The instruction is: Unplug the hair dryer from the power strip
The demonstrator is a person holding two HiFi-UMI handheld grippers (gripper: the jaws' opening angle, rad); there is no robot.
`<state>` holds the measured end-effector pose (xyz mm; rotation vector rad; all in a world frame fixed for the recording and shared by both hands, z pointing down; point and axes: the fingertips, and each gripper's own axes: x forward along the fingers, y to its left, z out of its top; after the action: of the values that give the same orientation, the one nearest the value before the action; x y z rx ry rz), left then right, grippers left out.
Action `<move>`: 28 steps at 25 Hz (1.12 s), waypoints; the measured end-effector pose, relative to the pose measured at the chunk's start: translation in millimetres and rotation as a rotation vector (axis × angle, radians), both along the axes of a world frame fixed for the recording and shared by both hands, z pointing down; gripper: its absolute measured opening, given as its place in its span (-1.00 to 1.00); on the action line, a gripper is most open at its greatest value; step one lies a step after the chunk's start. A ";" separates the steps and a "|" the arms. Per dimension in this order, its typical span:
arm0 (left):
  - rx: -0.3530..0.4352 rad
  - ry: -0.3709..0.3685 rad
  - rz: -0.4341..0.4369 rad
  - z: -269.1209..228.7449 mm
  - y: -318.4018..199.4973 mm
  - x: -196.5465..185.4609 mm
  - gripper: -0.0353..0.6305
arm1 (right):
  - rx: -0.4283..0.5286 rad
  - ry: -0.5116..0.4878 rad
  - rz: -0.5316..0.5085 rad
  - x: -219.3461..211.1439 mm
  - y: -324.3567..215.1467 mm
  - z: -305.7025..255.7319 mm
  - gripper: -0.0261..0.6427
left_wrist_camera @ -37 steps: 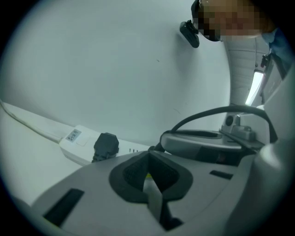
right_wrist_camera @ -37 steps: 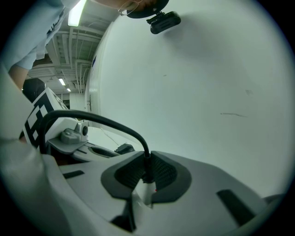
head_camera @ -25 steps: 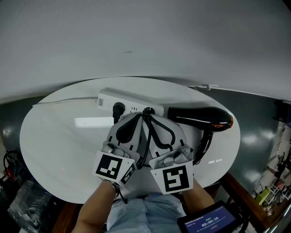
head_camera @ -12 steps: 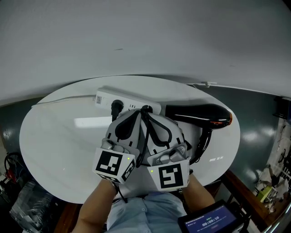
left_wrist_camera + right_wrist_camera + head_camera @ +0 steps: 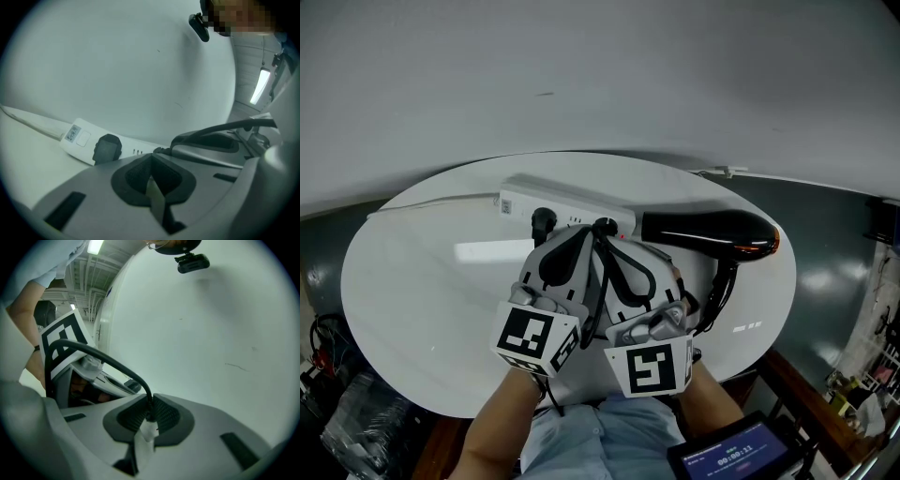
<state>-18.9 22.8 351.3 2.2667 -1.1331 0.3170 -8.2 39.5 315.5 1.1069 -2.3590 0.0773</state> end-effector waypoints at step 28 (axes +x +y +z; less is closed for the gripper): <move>-0.048 -0.087 -0.022 1.8 -7.4 -3.9 -0.90 | -0.131 0.025 -0.025 7.4 -1.8 19.2 -0.60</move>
<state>-22.8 15.4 353.0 2.2160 -1.1807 0.4335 -0.8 37.7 334.7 1.0101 -2.3093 0.2052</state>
